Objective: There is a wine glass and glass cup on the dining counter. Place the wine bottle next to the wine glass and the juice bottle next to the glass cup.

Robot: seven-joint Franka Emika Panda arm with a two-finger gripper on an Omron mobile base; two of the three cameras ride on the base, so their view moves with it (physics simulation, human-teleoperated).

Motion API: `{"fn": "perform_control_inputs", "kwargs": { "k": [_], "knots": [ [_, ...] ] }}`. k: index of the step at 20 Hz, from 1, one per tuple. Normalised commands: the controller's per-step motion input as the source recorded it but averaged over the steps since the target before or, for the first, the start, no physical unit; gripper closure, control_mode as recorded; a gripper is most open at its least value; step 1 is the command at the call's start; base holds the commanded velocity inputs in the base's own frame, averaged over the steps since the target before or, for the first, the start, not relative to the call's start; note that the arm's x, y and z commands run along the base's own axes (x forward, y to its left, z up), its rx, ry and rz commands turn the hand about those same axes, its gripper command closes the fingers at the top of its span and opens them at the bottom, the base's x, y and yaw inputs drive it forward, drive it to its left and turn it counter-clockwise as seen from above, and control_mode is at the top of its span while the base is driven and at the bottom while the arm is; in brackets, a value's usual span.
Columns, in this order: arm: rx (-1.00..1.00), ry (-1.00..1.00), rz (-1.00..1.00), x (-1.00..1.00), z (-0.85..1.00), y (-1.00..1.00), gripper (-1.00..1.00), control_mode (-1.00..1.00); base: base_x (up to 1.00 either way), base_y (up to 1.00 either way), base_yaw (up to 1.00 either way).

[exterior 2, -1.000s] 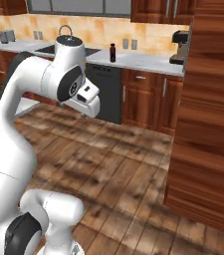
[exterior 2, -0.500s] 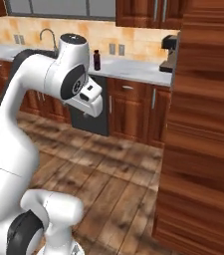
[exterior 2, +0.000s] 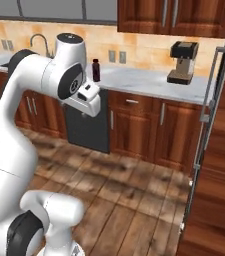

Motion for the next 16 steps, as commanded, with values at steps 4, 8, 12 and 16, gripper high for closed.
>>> {"fn": "perform_control_inputs", "kwargs": {
  "k": [4,8,12,16],
  "knots": [
    [0.0,0.0,0.0,0.0,0.0,0.0,-1.0,1.0,1.0,0.0,-0.08],
    [0.0,0.0,0.0,0.0,0.0,0.0,-1.0,1.0,1.0,-0.01,-0.06],
    [0.0,0.0,0.0,0.0,0.0,0.0,-1.0,1.0,1.0,0.0,-0.04],
    [0.0,0.0,0.0,0.0,0.0,0.0,-1.0,1.0,1.0,0.0,-0.05]
  ]
}}
